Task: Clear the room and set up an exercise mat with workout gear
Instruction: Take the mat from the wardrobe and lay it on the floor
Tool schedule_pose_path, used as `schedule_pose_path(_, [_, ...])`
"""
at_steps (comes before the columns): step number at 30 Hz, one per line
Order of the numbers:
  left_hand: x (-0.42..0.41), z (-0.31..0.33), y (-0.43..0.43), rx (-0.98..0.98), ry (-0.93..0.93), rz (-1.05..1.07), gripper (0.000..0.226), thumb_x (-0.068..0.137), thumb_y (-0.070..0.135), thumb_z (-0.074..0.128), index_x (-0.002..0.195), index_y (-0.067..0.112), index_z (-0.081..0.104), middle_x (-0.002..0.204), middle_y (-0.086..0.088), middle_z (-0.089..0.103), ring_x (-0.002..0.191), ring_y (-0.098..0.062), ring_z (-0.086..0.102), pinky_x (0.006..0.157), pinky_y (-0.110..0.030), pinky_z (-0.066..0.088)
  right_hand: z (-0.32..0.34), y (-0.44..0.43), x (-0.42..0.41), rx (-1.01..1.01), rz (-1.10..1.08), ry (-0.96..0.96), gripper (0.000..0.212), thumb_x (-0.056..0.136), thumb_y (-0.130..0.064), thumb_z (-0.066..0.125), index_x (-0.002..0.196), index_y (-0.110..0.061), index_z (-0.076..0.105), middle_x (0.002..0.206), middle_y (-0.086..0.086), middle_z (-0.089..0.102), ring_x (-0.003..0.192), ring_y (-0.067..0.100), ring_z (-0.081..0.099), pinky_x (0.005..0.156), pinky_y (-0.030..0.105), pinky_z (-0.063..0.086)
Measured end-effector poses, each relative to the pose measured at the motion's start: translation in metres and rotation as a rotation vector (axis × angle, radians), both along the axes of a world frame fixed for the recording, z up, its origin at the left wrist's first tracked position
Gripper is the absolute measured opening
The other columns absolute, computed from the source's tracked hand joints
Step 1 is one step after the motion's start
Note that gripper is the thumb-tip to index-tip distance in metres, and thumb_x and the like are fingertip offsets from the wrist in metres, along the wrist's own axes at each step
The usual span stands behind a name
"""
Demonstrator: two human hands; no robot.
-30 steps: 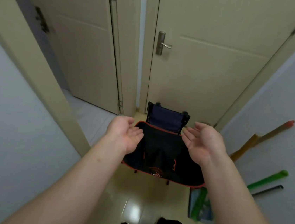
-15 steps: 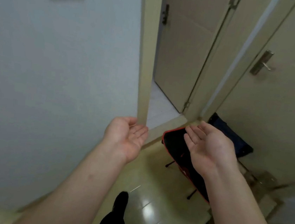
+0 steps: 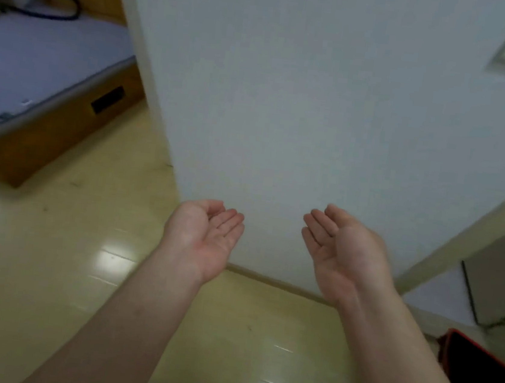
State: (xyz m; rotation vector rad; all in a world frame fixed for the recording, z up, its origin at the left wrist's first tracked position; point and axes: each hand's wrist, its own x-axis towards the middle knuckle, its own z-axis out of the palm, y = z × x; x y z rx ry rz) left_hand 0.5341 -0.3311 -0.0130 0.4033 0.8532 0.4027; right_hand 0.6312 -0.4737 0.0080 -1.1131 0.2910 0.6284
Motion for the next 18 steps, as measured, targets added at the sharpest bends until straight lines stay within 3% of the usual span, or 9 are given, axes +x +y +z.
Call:
schedule_pose_path(3, [-0.073,-0.003,0.070,0.028,0.017,0.158,0.020,0.103,0.006,0.037,0.112,-0.007,0.049,0.149,-0.025,0.043,0.140,-0.036,0.041,0.115,-0.044,0.035,-0.004,0.087,-0.050,0.009,0.147,-0.002,0.036,0.104,-0.009,0.049,0.137,0.004,0.051,0.137,0.020,0.057,0.125,0.029,0.059,0.110,0.041,0.045])
schedule_pose_path(6, [-0.139,-0.005,0.134,0.023,0.046,0.280,0.022,0.102,0.006,0.035,0.110,-0.009,0.050,0.149,-0.024,0.043,0.141,-0.037,0.040,0.117,-0.044,0.034,-0.009,0.161,-0.100,0.017,0.250,0.006,0.037,0.104,-0.010,0.049,0.139,0.003,0.050,0.139,0.020,0.056,0.126,0.028,0.059,0.110,0.041,0.045])
schedule_pose_path(10, [-0.212,-0.010,0.216,0.032,0.039,0.452,0.047,0.102,0.005,0.035,0.146,-0.009,0.032,0.152,-0.026,0.039,0.142,-0.038,0.038,0.116,-0.046,0.033,-0.017,0.253,-0.165,-0.005,0.413,-0.008,0.041,0.104,-0.007,0.048,0.143,0.005,0.045,0.142,0.020,0.053,0.129,0.028,0.056,0.113,0.042,0.042])
schedule_pose_path(18, [-0.257,-0.012,0.347,0.003,-0.043,0.588,0.050,0.102,0.005,0.031,0.149,-0.010,0.026,0.153,-0.026,0.037,0.143,-0.038,0.036,0.116,-0.046,0.032,-0.018,0.405,-0.198,-0.032,0.583,-0.041,0.047,0.103,-0.008,0.051,0.147,0.005,0.039,0.143,0.019,0.053,0.128,0.027,0.057,0.112,0.042,0.044])
